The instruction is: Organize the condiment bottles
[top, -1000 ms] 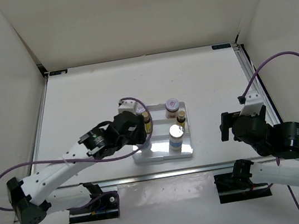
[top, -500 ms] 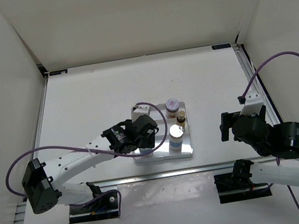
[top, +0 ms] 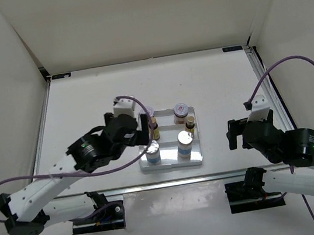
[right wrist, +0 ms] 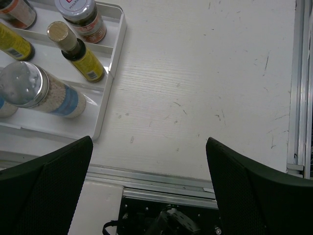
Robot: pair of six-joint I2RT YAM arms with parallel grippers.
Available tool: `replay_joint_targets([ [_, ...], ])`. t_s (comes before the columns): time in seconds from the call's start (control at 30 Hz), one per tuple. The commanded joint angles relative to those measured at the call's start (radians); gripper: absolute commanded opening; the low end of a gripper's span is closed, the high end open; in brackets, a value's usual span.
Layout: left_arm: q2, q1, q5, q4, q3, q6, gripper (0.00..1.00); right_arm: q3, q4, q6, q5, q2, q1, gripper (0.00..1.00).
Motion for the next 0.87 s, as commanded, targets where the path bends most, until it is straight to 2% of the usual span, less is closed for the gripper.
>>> replay_joint_targets([
  [0.0,-0.097,0.073,-0.129,-0.132,0.057,0.143,1.0,-0.004,0.038,-0.028,-0.001,-0.001,0.007,0.99],
  [0.1,-0.155,0.149,-0.238,-0.213,0.069,0.156,1.0,-0.004,0.038,-0.028,-0.001,-0.001,0.007,0.99],
  [0.17,-0.212,0.188,-0.328,-0.213,-0.014,0.165,1.0,-0.004,0.038,-0.028,-0.001,-0.001,0.007,0.99],
  [0.23,-0.273,0.237,-0.398,-0.213,-0.085,0.114,1.0,-0.004,0.038,-0.028,-0.001,-0.01,0.007,0.99],
  [0.37,-0.352,0.283,-0.375,-0.162,-0.222,0.03,1.0,-0.014,0.038,-0.028,-0.001,-0.022,0.007,0.99],
  [0.83,-0.361,0.283,-0.403,-0.141,-0.236,0.052,1.0,-0.014,0.047,-0.028,-0.01,0.007,-0.003,0.99],
])
